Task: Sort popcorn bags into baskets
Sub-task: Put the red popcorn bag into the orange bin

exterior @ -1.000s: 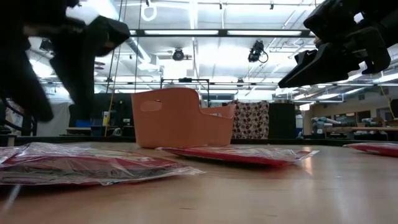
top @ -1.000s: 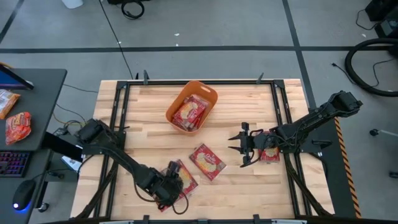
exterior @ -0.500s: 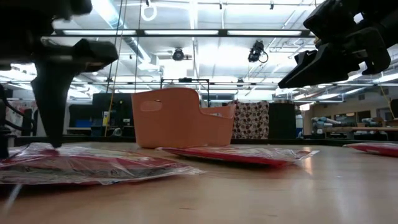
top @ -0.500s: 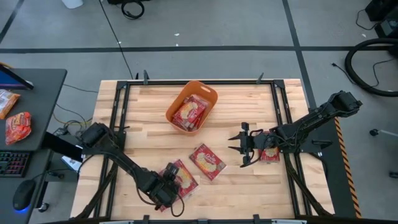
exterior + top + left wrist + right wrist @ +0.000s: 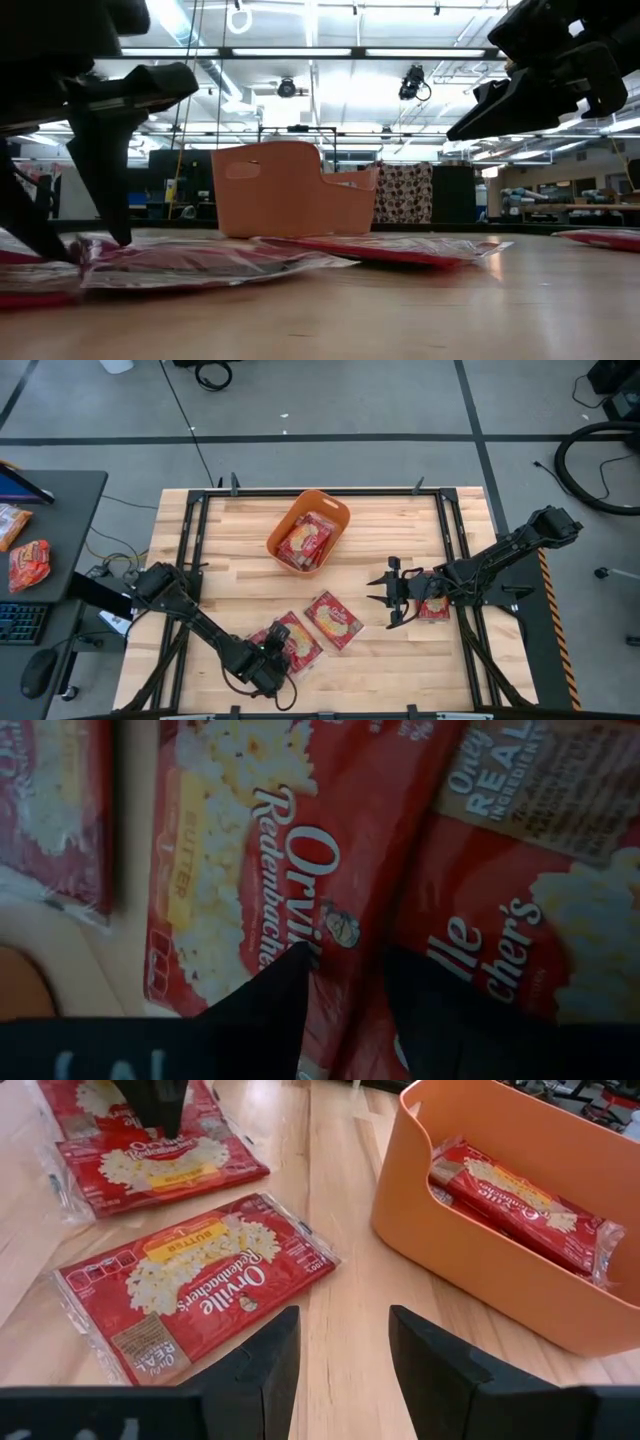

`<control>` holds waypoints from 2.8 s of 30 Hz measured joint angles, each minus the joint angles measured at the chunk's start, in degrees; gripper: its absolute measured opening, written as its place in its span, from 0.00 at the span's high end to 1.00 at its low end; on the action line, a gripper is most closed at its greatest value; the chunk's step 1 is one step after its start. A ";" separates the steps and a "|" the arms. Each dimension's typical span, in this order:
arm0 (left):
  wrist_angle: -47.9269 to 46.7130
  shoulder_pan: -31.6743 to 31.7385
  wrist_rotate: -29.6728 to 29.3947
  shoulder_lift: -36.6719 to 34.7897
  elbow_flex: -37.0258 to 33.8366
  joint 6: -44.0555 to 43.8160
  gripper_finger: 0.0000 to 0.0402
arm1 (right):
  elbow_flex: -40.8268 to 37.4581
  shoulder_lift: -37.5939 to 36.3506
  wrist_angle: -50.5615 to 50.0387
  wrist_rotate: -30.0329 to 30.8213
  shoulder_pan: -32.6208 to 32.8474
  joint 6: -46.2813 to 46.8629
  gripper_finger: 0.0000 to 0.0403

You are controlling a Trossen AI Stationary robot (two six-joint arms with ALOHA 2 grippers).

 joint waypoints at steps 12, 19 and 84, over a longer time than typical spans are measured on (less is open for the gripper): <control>0.28 -0.32 -2.62 0.10 -0.02 -2.20 0.85 | 0.00 -0.02 0.00 -0.15 0.00 0.02 0.60; 0.13 0.68 -3.10 0.10 -0.02 -6.57 0.98 | 0.00 -0.02 -0.02 -0.36 0.00 0.06 0.60; -29.20 23.01 19.97 0.14 26.95 -5.50 0.69 | 0.00 -0.04 -1.90 0.08 0.00 0.98 0.60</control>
